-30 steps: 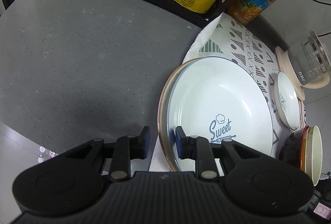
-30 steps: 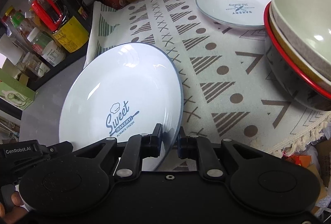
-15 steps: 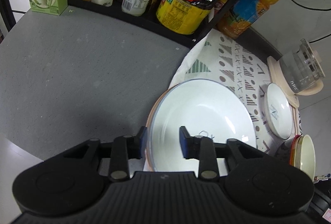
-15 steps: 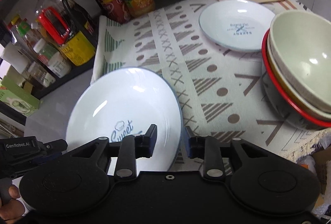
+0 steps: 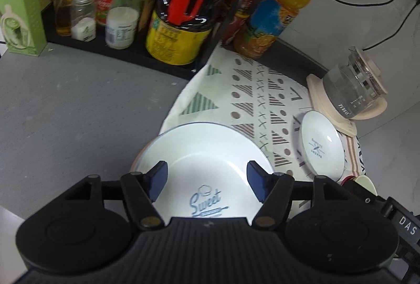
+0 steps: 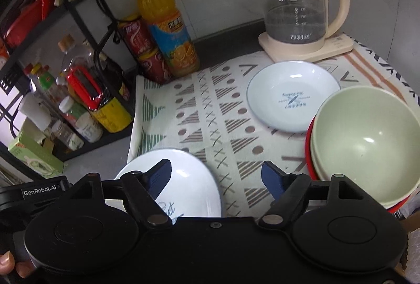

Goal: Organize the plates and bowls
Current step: 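Move the right gripper to the small white 'BAKERY' plate, grasp its rim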

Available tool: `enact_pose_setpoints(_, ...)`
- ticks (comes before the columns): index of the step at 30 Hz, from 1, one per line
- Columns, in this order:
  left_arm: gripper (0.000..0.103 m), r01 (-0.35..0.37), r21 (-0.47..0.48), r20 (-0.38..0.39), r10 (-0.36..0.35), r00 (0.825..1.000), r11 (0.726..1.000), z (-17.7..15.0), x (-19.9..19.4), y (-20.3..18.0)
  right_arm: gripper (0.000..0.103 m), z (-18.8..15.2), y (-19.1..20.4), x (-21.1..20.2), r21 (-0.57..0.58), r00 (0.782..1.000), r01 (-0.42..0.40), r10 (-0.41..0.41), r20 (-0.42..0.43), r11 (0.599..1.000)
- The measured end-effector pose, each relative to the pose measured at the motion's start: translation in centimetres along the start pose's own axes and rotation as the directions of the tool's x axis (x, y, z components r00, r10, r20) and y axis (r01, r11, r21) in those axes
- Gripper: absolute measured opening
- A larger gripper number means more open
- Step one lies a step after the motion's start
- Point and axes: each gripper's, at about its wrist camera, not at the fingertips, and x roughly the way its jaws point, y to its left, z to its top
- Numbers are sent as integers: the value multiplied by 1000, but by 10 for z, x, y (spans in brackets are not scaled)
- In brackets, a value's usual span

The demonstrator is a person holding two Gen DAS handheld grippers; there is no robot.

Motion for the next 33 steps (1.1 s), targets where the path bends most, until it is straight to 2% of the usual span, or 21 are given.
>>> enact_pose_setpoints(2, 64, 8, 9, -2, -8, 1000, 1000, 3, 5, -11, 81, 8, -6, -2, 0, 1000, 2, -2, 12, 1000)
enact_pose_setpoints(7, 64, 20, 17, -19, -20, 1000, 1000, 9, 19, -40, 83, 27, -27, -3, 8, 1000, 13, -14, 27, 1000)
enact_pose_setpoints(10, 65, 25, 43, -25, -24, 999, 999, 12, 31, -60, 84, 38, -42, -1, 19, 1000, 21, -21, 21, 1000)
enact_pose_setpoints(19, 64, 61, 42, -43, -59, 997, 997, 19, 54, -108, 85, 72, -91, 5, 71, 999, 49, -50, 14, 996)
enact_pose_setpoints(28, 65, 60, 10, -80, -59, 995, 998, 22, 88, -138, 85, 97, -133, 28, 103, 998, 57, -52, -45, 993)
enact_pose_setpoints(33, 64, 65, -21, -104, -67, 992, 998, 22, 111, -152, 85, 107, -159, 50, 144, 992, 44, -27, -120, 989)
